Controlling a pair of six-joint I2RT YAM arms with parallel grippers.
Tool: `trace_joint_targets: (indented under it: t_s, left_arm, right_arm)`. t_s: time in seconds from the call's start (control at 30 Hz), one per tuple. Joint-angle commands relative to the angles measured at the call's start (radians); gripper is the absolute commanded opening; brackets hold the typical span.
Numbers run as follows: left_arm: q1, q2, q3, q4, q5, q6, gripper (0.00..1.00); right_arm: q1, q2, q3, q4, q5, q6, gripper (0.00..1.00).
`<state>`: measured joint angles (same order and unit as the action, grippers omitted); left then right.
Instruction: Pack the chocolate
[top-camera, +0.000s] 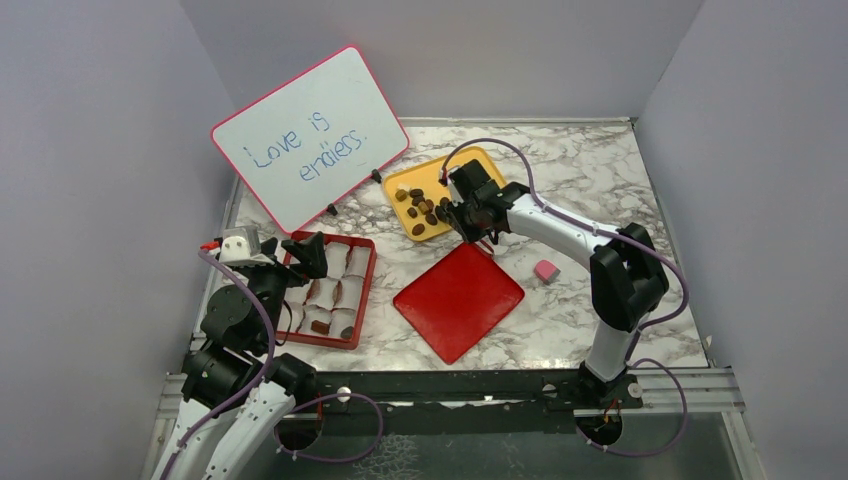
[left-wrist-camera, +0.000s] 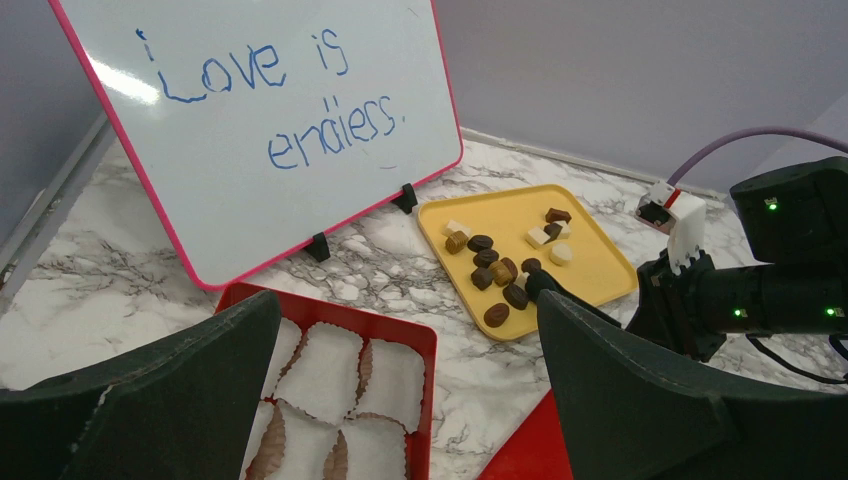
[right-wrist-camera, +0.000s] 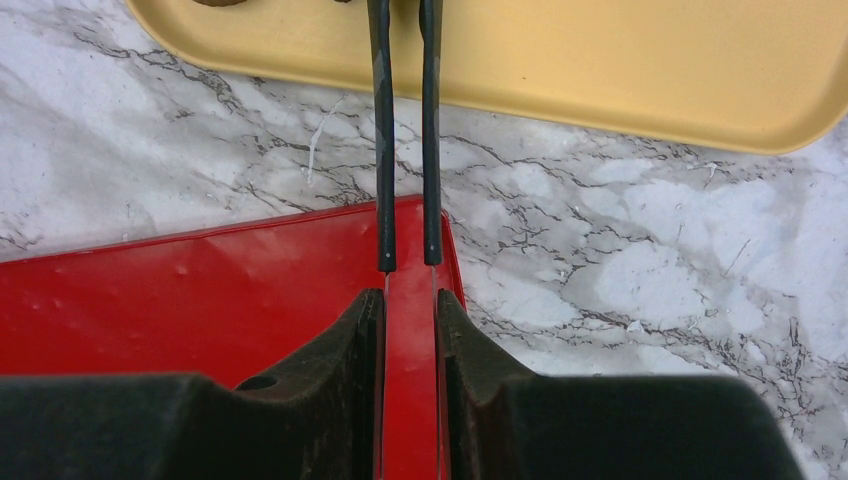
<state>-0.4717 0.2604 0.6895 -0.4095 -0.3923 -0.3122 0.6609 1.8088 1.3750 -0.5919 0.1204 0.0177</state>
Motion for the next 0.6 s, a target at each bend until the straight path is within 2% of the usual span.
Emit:
trace_joint_targets:
  t_s: [0.0, 0.37, 0.57]
  left_arm:
    - [0.001, -0.004, -0.005, 0.011, 0.006, 0.012, 0.99]
    - [0.001, 0.010, -0.005, 0.014, 0.011, 0.010, 0.99]
    - [0.001, 0.016, -0.005, 0.016, 0.011, 0.008, 0.99]
  right_arm:
    - [-0.004, -0.035, 0.013, 0.019, -0.019, 0.003, 0.21]
    - [-0.003, -0.115, -0.038, 0.020, -0.025, 0.030, 0.19]
    - [-0.004, -0.160, -0.067, 0.029, -0.077, 0.044, 0.19]
